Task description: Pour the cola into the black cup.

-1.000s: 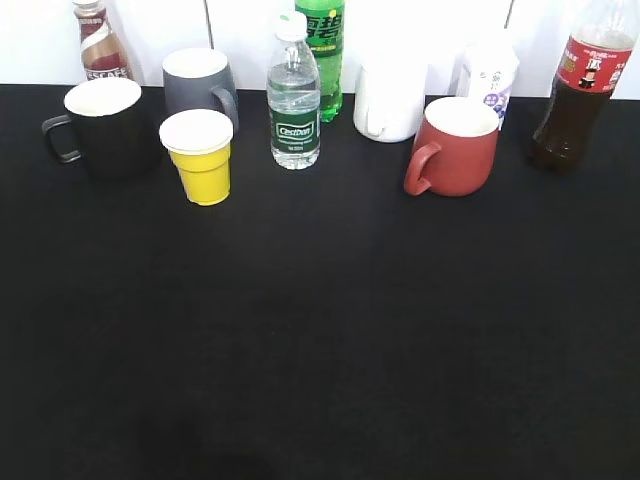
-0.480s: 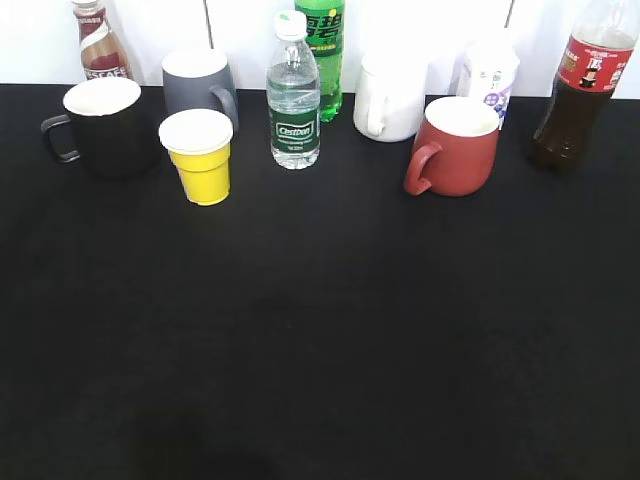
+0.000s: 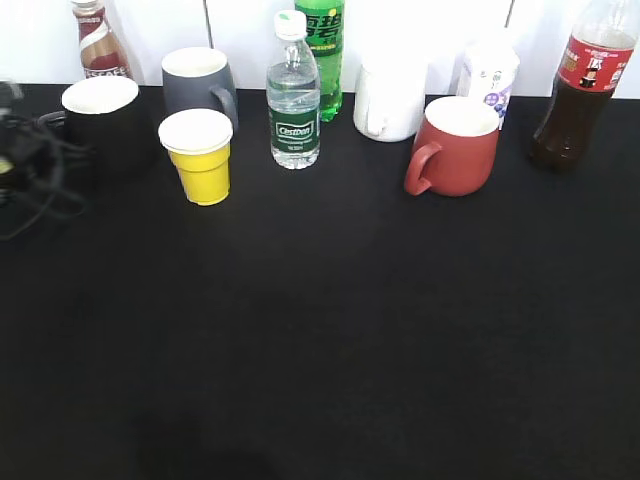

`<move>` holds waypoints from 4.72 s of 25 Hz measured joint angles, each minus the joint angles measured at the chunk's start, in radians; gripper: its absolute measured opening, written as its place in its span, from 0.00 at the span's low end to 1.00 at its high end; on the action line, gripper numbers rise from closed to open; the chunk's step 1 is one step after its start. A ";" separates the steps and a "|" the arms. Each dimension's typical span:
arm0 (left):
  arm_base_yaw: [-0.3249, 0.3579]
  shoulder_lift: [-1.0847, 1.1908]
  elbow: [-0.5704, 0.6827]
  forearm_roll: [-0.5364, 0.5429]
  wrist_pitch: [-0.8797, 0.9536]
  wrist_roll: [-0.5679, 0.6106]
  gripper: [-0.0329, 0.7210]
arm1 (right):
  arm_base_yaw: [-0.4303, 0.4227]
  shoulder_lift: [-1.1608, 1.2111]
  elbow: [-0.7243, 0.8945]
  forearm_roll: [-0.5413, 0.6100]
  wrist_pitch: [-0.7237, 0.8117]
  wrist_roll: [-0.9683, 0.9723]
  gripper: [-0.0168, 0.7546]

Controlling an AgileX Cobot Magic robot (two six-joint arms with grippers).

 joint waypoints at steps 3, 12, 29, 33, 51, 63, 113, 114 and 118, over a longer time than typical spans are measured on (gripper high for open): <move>0.001 0.058 -0.084 0.017 -0.007 -0.001 0.17 | 0.000 0.000 0.000 0.000 0.000 0.000 0.75; 0.001 -0.169 0.135 0.030 -0.037 0.009 0.13 | 0.000 0.000 0.000 0.000 0.000 0.000 0.75; -0.318 -0.837 0.485 0.046 0.208 -0.020 0.13 | 0.000 0.428 0.170 -0.006 -0.907 0.007 0.75; -0.318 -0.837 0.485 0.046 0.208 -0.020 0.13 | 0.000 0.960 0.190 -0.007 -1.504 0.008 0.87; -0.319 -0.788 0.485 0.045 0.202 -0.023 0.13 | 0.000 2.148 -0.453 -0.181 -2.080 0.088 0.88; -0.319 -0.786 0.485 0.046 0.191 -0.023 0.13 | -0.002 2.006 -0.347 -0.237 -2.176 0.057 0.54; -0.319 -0.675 0.485 0.307 0.104 -0.128 0.13 | 0.623 1.735 -0.338 0.015 -1.936 -1.608 0.52; -0.319 -0.675 0.485 0.307 0.104 -0.128 0.13 | 0.623 1.735 -0.338 0.015 -1.936 -1.611 0.52; -0.319 -0.675 0.485 0.307 0.104 -0.127 0.13 | 0.623 1.735 -0.338 0.015 -1.937 -1.624 0.52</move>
